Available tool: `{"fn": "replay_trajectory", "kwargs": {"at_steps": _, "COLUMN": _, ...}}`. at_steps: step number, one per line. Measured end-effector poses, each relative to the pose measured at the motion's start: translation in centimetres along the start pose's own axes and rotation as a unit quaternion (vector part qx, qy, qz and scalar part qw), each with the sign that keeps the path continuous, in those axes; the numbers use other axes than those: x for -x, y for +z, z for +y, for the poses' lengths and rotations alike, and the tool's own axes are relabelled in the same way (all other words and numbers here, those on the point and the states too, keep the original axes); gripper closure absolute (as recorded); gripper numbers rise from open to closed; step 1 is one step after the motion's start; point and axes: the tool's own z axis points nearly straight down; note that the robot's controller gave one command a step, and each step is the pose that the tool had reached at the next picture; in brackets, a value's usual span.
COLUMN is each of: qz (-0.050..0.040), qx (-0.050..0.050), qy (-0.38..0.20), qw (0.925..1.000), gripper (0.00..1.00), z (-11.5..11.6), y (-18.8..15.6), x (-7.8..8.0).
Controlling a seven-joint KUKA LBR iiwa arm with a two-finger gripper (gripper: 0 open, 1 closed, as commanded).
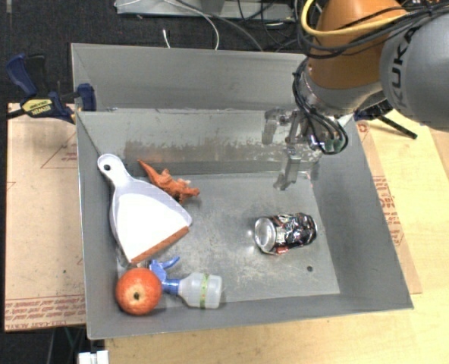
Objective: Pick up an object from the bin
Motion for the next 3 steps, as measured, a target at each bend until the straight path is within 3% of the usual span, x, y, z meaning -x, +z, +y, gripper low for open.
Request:
{"fn": "replay_trajectory", "kwargs": {"at_steps": 1, "qz": -0.0036, "qx": 0.000, "qy": 0.000, "qw": 1.0000, "gripper": 0.00, "z": 0.0, "y": -0.5, "x": 0.1}}
{"fn": "replay_trajectory", "kwargs": {"at_steps": 2, "qz": -0.0035, "qx": 0.000, "qy": -0.091, "qw": 0.9959, "gripper": 0.00, "z": -7.2, "y": 14.5, "x": -6.3}}
{"fn": "replay_trajectory", "kwargs": {"at_steps": 3, "qz": -0.0126, "qx": 0.000, "qy": -0.105, "qw": 0.9944, "gripper": 0.00, "z": -6.5, "y": 7.2, "x": -7.8}}
